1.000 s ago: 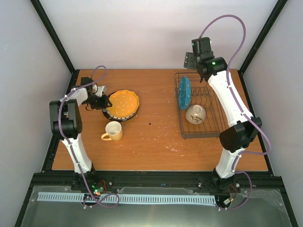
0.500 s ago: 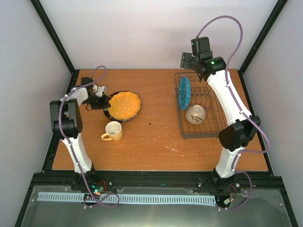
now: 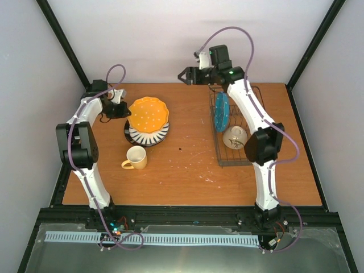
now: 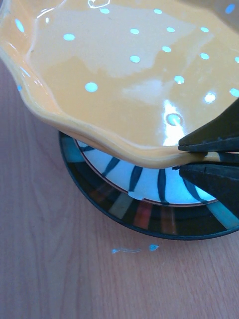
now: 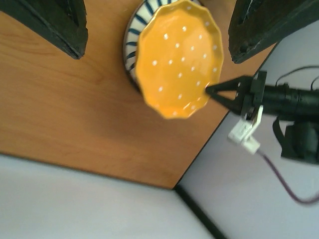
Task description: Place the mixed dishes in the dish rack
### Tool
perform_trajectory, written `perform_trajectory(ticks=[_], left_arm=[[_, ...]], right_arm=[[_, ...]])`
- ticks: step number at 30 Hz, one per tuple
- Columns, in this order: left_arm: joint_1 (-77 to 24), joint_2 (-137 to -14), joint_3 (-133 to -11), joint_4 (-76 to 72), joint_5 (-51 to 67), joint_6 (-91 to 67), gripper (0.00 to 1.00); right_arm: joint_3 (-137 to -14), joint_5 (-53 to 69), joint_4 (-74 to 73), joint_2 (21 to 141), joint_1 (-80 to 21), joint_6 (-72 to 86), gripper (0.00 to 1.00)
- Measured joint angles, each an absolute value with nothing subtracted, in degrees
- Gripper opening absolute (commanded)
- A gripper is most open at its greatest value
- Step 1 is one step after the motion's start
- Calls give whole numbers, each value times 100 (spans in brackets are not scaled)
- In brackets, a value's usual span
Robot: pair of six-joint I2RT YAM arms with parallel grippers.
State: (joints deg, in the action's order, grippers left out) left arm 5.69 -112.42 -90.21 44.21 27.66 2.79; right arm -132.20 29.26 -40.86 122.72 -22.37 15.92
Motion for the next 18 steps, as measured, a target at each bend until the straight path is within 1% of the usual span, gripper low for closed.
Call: perform_trajectory(ticks=[4,9,18], left_arm=[[572,-11067,-9043,4418,2862,373,1],[569,-10853,-9037,4397,3116,449,1],[569,-10766,-9113,4366,3472,447,1]], right_arm=[[-13489,3830,-4303,12980,-2346,1564,76],[-13489,4445,-4604,13574,-2429,1568,77],[-13489,5092,-4650,13802,-2519,1728,77]])
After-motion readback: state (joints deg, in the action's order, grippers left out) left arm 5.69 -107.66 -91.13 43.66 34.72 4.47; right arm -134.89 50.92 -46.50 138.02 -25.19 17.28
